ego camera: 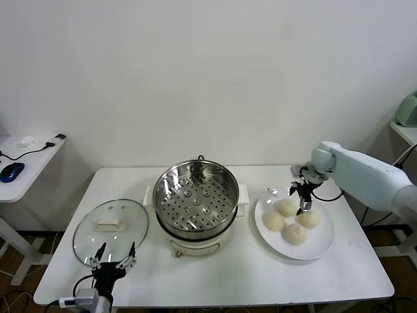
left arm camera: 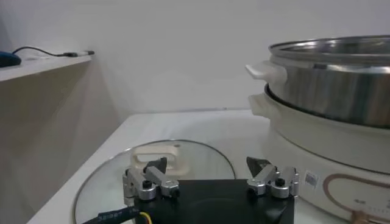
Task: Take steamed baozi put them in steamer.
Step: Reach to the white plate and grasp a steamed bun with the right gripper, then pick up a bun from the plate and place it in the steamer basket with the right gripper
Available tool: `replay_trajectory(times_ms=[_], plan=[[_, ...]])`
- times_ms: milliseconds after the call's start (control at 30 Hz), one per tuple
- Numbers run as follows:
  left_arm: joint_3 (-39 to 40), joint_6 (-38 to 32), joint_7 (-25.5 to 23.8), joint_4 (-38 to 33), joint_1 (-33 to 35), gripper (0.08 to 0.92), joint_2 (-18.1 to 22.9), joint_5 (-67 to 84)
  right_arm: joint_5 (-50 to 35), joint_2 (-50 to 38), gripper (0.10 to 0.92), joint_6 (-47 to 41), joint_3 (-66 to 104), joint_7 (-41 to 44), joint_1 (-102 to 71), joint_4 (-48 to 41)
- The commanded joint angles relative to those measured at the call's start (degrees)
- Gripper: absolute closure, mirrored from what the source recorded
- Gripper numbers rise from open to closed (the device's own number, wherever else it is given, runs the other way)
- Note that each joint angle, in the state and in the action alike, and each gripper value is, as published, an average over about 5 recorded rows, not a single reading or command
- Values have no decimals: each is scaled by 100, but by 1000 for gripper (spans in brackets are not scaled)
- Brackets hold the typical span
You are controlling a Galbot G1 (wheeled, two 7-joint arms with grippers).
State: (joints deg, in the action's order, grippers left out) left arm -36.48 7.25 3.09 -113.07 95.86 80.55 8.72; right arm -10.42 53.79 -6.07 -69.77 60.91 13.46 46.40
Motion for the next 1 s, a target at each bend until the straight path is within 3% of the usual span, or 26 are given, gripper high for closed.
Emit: replay_trajectory(times_ms=[33, 233, 467, 667, 1000], plan=[[18, -16, 9, 32, -2, 177, 0, -22, 263, 543, 203, -139, 372, -183, -428, -743], [39, -24, 9, 29, 9, 177, -2, -66, 264, 629, 206, -122, 627, -254, -553, -866], [47, -31, 34, -8, 63, 177, 26, -85, 245, 542, 316, -126, 632, -91, -512, -697], [72, -7, 65, -54, 119, 177, 61, -123, 131, 333, 338, -108, 340, 10, -36, -233], [155, 52, 122, -190, 172, 177, 83, -137, -1390, 407, 338, 593, -1507, 380, 2882, 916]])
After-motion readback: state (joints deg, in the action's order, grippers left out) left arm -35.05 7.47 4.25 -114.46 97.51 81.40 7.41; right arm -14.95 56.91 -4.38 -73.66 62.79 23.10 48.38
